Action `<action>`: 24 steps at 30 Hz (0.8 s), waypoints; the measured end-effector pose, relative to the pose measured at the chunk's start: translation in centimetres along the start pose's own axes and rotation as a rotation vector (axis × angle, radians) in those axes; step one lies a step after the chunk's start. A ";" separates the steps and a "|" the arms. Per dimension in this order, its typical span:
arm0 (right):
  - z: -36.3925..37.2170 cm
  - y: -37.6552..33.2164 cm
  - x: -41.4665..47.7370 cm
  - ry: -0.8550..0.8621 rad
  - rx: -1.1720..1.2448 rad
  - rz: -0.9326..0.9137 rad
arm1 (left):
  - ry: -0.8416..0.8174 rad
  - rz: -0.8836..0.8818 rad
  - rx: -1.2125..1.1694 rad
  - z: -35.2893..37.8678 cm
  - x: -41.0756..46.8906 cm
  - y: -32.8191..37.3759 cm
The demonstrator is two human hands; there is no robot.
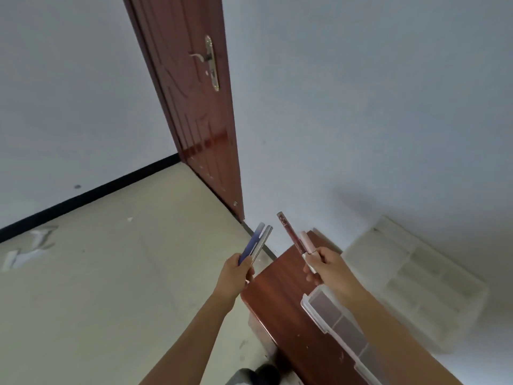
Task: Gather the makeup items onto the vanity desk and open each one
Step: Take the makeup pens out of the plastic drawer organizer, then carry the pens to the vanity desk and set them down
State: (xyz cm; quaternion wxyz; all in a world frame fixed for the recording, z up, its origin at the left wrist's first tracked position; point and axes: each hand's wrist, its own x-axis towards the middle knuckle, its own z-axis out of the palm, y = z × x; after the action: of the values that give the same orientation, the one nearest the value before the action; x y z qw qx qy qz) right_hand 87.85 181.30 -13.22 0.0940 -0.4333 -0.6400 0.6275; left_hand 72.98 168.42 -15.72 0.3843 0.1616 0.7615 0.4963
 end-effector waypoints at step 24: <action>-2.9 11.8 -9.6 0.478 0.241 0.133 | -0.050 -0.219 -0.200 14.7 -3.4 -5.7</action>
State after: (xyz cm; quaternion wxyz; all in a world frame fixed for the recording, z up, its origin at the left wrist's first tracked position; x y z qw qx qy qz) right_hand 100.74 174.99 -19.00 0.2516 -0.5959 -0.4906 0.5838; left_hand 86.93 173.01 -22.38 0.4692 0.0507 0.7114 0.5207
